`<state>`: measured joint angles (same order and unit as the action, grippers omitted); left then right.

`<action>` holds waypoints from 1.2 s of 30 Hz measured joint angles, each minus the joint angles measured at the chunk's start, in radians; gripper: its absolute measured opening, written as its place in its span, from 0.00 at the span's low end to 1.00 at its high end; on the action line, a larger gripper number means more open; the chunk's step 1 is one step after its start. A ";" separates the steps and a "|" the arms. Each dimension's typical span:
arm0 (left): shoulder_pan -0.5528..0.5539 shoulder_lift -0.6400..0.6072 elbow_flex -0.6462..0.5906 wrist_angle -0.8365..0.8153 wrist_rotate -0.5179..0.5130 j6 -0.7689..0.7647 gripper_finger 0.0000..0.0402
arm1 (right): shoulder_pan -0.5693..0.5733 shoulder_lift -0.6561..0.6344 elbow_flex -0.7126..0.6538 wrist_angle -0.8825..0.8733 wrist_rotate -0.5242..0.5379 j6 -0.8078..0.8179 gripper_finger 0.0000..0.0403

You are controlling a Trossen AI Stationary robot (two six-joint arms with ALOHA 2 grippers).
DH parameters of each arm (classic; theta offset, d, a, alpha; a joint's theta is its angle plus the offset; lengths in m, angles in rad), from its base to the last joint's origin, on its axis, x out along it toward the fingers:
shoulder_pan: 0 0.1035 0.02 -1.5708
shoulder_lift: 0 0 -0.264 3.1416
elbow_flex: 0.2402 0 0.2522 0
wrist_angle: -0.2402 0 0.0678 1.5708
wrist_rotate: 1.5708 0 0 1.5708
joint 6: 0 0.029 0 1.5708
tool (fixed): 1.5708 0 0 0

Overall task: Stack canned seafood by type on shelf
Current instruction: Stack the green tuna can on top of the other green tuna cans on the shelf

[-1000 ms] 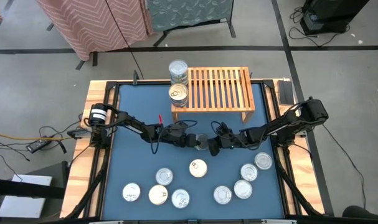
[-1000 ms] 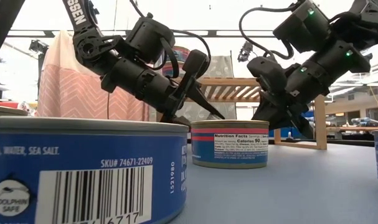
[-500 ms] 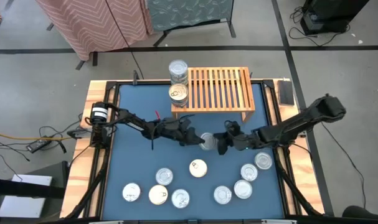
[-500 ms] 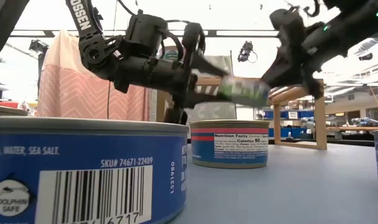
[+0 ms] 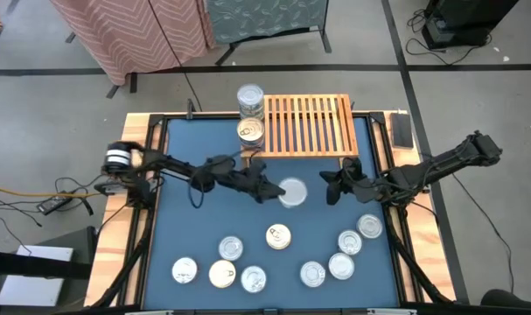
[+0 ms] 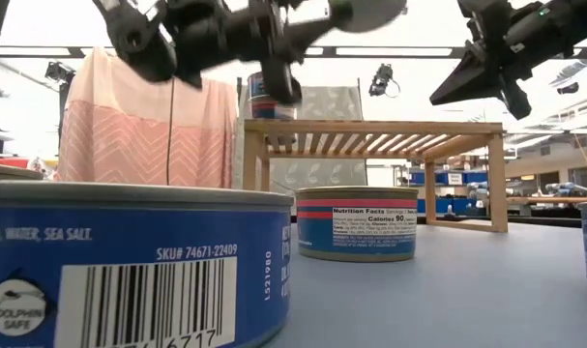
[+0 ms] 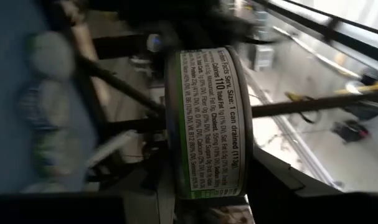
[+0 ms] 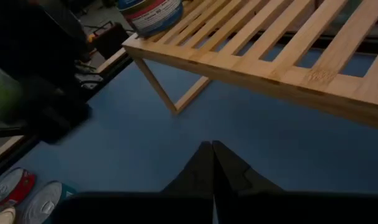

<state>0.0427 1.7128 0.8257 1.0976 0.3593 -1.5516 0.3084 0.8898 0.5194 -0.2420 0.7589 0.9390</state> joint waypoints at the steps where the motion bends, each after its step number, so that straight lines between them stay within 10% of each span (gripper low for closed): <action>1: 0.002 -0.035 0.000 -0.016 0.001 -0.001 0.37 | 0.000 0.000 0.000 0.001 0.000 0.000 0.00; 17: 0.278 -0.771 0.001 -0.770 -0.390 0.007 0.37 | -0.026 0.125 0.001 0.166 -0.007 0.001 0.00; 23: 0.452 -0.769 0.001 -0.813 -0.344 0.033 0.37 | -0.128 0.188 0.024 0.315 -0.111 -0.088 0.00; 36: 0.687 -0.606 0.000 -0.751 -0.107 0.086 0.39 | -0.346 0.298 0.477 0.059 -0.183 -0.511 0.00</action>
<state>0.7297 1.1073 0.8261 0.3464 0.2522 -1.4653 -0.0372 1.1877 0.9960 -0.1828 0.5755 0.4281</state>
